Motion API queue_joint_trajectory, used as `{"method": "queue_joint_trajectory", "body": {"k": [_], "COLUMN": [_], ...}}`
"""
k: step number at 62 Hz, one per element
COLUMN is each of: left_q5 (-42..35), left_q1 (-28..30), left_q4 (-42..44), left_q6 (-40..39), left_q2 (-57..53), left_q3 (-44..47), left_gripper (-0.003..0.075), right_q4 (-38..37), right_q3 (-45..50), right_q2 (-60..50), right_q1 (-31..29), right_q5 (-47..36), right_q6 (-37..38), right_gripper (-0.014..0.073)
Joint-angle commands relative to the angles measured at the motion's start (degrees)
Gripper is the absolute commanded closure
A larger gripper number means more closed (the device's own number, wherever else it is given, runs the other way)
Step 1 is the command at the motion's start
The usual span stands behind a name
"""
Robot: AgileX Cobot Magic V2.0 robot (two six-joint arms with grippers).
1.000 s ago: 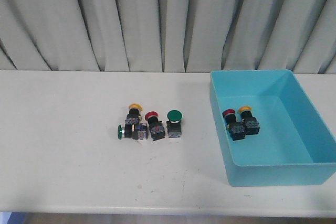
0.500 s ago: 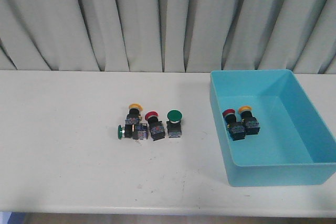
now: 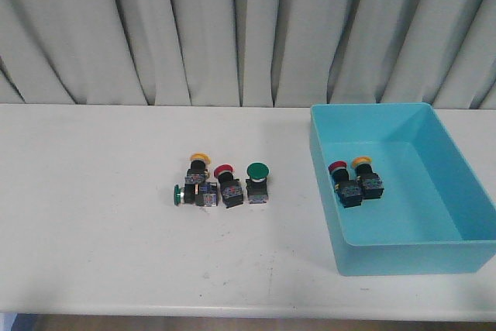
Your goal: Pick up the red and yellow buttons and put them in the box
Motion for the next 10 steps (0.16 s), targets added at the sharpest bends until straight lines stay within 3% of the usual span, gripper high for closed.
{"method": "queue_joint_trajectory", "body": {"k": [1,10], "left_q5": [-4.2,-4.2], "left_q1": [-0.1,-0.1], "left_q4": [-0.4,-0.4], "left_q6": [-0.2,-0.2], "left_q2": [-1.5,-1.5], "left_q3": [1.8,1.8], "left_gripper": [0.0727,0.0727], "right_q4": [-0.6,-0.6], "right_q3": [0.2,0.2], "right_q2": [-0.7,-0.7], "right_q1": [-0.2,-0.2], "right_q5": [-4.5,-4.5], "right_q6": [-0.3,-0.3], "right_gripper": [0.0596,0.0596]}}
